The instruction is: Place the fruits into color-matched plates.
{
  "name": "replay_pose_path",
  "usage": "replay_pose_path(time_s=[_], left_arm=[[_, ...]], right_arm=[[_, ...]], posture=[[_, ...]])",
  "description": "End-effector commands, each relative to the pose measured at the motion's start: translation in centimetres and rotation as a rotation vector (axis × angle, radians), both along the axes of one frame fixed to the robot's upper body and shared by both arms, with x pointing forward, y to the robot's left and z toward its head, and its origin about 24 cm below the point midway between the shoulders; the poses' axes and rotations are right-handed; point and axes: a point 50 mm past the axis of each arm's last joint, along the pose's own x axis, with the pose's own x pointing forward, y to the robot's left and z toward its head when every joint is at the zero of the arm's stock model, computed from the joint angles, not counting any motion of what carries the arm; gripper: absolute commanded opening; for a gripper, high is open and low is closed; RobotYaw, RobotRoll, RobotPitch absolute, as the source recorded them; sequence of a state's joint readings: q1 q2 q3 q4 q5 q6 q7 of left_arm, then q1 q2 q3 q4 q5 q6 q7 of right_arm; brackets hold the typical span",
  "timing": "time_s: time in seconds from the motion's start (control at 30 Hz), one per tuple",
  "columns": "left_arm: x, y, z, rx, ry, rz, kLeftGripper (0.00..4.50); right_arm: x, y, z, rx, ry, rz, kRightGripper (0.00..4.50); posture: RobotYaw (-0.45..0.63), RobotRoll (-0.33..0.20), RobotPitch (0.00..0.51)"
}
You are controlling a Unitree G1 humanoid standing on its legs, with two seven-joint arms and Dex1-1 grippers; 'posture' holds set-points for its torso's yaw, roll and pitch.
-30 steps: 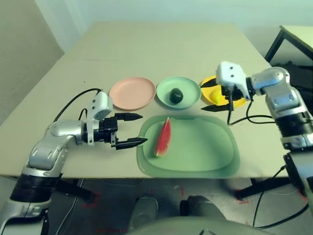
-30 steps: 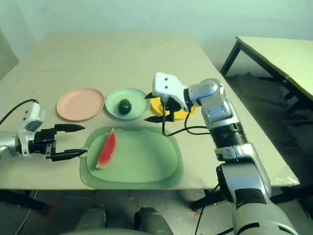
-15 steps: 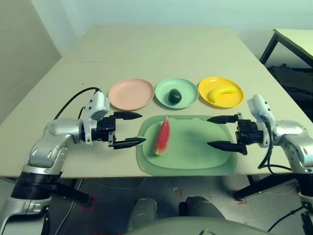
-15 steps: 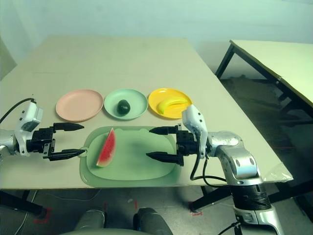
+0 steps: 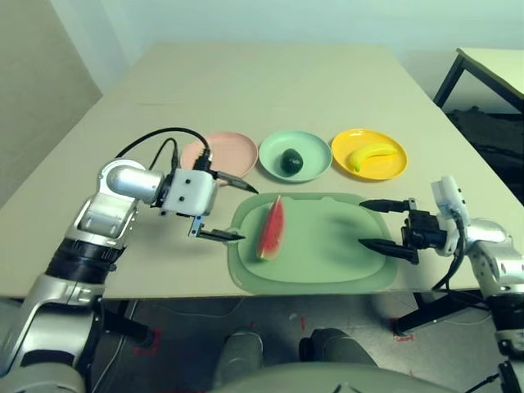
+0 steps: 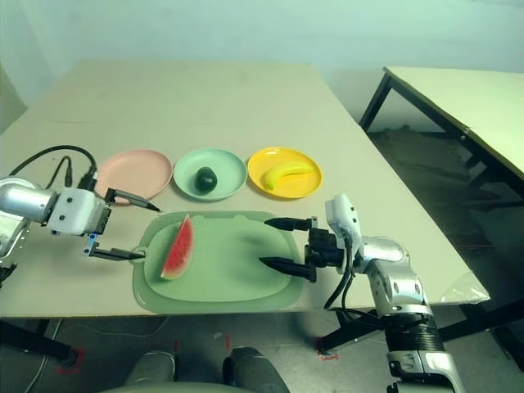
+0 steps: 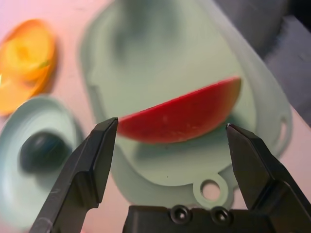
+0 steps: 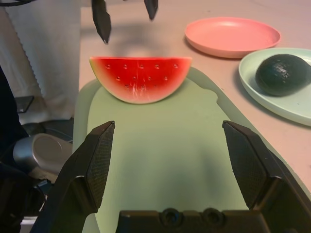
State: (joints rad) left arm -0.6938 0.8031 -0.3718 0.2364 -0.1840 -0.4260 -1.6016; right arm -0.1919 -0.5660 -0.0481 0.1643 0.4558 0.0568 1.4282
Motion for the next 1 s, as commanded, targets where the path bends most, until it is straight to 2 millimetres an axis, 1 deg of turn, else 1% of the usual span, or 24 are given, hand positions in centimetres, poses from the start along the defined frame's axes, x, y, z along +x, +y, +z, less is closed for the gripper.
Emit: replay_pose_path(time_s=[0.03, 0.2, 0.33, 0.53, 0.77, 0.93, 1.0], left_arm=[[0.4, -1.0, -0.4, 0.097, -0.019, -0.111, 4.5], [1.5, -2.2, -0.6, 0.172, -0.05, -0.202, 4.5], [2.1, -3.0, -1.1, 0.188, -0.045, -0.224, 4.5], [2.1, -3.6, -2.3, 0.213, -0.029, -0.259, 4.5], [1.9, -3.9, -3.1, 0.231, -0.007, -0.281, 4.5], [1.7, -4.1, -3.6, 0.241, 0.041, -0.262, 4.5], [1.4, -4.5, -3.8, 0.218, 0.073, -0.251, 4.5]], right_arm=[[-0.4, 0.3, 0.0, 0.019, -0.011, -0.01, 4.46], [-1.3, 0.2, -1.0, -0.005, -0.022, 0.002, 4.46], [-1.5, 0.4, -1.1, 0.014, -0.04, -0.004, 4.46], [-1.5, 1.0, -0.9, 0.049, -0.056, -0.004, 4.46], [-1.2, 1.4, -0.5, 0.065, -0.065, -0.009, 4.46], [-1.2, 1.3, -0.5, 0.061, -0.06, -0.014, 4.46], [-1.3, 1.3, -0.6, 0.059, -0.056, -0.015, 4.46]], posture=[[-0.07, 0.0, 0.0], [-0.12, 0.0, 0.0], [-0.15, 0.0, 0.0], [-0.17, 0.0, 0.0], [-0.17, 0.0, 0.0], [-0.16, 0.0, 0.0], [-0.16, 0.0, 0.0]])
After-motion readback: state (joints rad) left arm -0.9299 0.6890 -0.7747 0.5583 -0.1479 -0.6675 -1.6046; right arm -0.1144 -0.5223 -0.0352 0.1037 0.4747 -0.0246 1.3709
